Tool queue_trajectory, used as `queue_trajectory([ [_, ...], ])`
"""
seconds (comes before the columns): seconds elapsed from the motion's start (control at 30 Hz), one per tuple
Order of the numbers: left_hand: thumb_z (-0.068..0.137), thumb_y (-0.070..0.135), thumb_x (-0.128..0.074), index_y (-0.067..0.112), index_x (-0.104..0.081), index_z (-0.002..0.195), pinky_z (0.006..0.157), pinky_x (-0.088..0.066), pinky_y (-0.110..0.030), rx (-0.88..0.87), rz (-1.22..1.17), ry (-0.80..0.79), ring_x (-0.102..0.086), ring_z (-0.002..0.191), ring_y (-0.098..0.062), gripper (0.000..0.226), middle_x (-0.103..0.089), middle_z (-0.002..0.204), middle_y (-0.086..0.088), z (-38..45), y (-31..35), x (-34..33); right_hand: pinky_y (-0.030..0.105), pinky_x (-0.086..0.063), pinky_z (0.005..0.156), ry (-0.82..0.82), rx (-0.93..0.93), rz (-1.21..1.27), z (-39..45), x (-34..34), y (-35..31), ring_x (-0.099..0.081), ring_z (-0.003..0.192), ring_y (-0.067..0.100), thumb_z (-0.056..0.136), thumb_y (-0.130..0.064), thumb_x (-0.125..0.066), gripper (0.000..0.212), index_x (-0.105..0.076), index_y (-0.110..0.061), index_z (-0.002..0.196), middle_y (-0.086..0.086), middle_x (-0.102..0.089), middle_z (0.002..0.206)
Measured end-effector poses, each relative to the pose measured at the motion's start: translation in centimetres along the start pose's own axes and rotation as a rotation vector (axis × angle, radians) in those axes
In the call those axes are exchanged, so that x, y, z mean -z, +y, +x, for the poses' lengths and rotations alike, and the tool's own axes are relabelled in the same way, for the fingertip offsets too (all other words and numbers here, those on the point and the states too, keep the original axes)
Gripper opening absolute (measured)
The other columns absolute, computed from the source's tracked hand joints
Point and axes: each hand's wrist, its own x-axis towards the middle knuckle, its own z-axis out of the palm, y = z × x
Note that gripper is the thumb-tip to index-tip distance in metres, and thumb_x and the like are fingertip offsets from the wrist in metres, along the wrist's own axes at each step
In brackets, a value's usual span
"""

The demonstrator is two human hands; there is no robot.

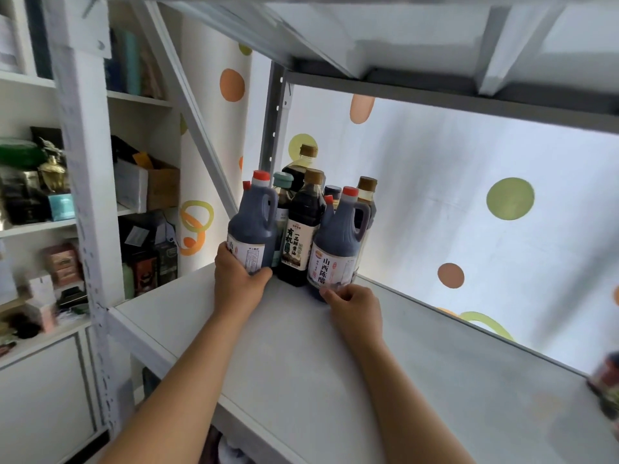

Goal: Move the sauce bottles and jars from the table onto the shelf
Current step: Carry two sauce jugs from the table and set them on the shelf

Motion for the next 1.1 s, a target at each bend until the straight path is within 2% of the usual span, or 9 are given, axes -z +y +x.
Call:
queue_trajectory([
  [0.13,0.069,0.019,-0.081,0.008,-0.030,0.140,0.095,-0.049,-0.045,-0.006,0.046,0.030,-0.049,0.121,-0.036,0.088,-0.047,0.135,-0.014,-0.4,0.1,0.0,0.027,-0.037,0.053,-0.041,0.033,-0.048,-0.2,0.0,0.3,-0.048,0.055,0.013,0.077,-0.034,-0.075,0.035,-0.056,-0.014,0.056,-0.003,-0.055,0.053],
  [0.27,0.067,0.034,-0.084,-0.008,-0.008,0.148,0.107,-0.039,-0.048,0.109,0.267,0.058,-0.042,0.128,-0.043,0.118,-0.041,0.142,-0.026,-1.6,0.3,0.7,0.026,-0.042,0.059,-0.063,0.064,-0.145,-0.8,0.2,0.4,-0.056,0.062,0.014,0.074,-0.035,-0.077,0.028,-0.061,-0.018,0.057,-0.007,-0.059,0.056],
  [0.47,0.085,0.047,-0.062,-0.008,-0.008,0.148,0.119,-0.014,-0.043,0.143,0.750,-0.126,-0.026,0.141,-0.036,0.100,-0.027,0.152,-0.025,-5.4,1.6,2.6,0.027,-0.044,0.081,-0.237,0.126,-0.285,-4.3,1.7,-0.3,-0.061,0.100,0.022,0.087,-0.040,-0.067,0.016,-0.066,-0.025,0.091,0.001,-0.066,0.106],
  [0.6,0.097,0.049,-0.034,0.008,-0.023,0.150,0.119,-0.014,-0.042,-0.009,0.981,-0.449,-0.020,0.144,-0.029,0.069,-0.023,0.158,-0.013,-9.5,2.9,5.6,0.036,-0.018,0.119,-0.445,0.243,-0.577,-8.3,2.7,-0.6,-0.025,0.147,0.019,0.102,-0.047,-0.031,0.055,-0.035,-0.019,0.149,0.005,-0.030,0.160],
  [0.7,0.101,0.046,-0.023,0.017,-0.016,0.154,0.120,-0.007,-0.040,-0.043,1.040,-0.599,-0.008,0.149,-0.023,0.062,-0.009,0.163,-0.004,-13.4,4.0,7.9,0.046,0.001,0.123,-0.566,0.271,-0.650,-11.6,4.1,-0.8,0.000,0.153,0.015,0.102,-0.055,-0.018,0.068,-0.008,-0.020,0.158,0.000,-0.001,0.166],
  [0.8,0.104,0.039,-0.019,0.017,-0.014,0.155,0.120,-0.001,-0.035,-0.050,0.939,-0.549,-0.003,0.149,-0.015,0.055,-0.006,0.163,0.002,-19.2,4.9,9.8,0.049,0.004,0.123,-0.643,0.342,-0.658,-15.3,6.0,-1.0,0.004,0.153,0.017,0.102,-0.056,-0.015,0.069,-0.002,-0.018,0.158,0.000,0.003,0.166],
  [0.9,0.105,0.035,-0.027,0.015,-0.026,0.152,0.121,-0.010,-0.034,0.002,0.718,-0.422,-0.012,0.148,-0.016,0.051,-0.017,0.161,0.002,-25.3,5.8,10.9,0.049,0.002,0.123,-0.666,0.454,-0.603,-19.3,8.1,-0.4,0.003,0.153,0.018,0.105,-0.046,-0.014,0.062,-0.004,-0.015,0.158,0.003,0.001,0.166],
  [1.0,0.105,0.032,-0.029,0.013,-0.029,0.151,0.121,-0.012,-0.039,-0.072,0.835,-0.401,-0.017,0.148,-0.018,0.049,-0.024,0.159,-0.001,-31.0,6.4,12.7,0.049,-0.007,0.123,-0.553,0.603,-0.636,-24.7,9.5,0.5,-0.004,0.153,0.022,0.106,-0.035,-0.017,0.057,-0.010,-0.010,0.157,0.007,-0.007,0.166],
  [1.1,0.105,0.032,-0.026,0.013,-0.018,0.153,0.122,-0.003,-0.036,-0.092,0.954,-0.343,-0.003,0.149,-0.015,0.053,-0.013,0.162,-0.001,-36.4,6.7,15.3,0.047,-0.009,0.123,-0.451,0.652,-0.545,-28.2,10.3,1.1,-0.014,0.152,0.024,0.105,-0.033,-0.022,0.056,-0.020,-0.008,0.155,0.009,-0.019,0.163],
])
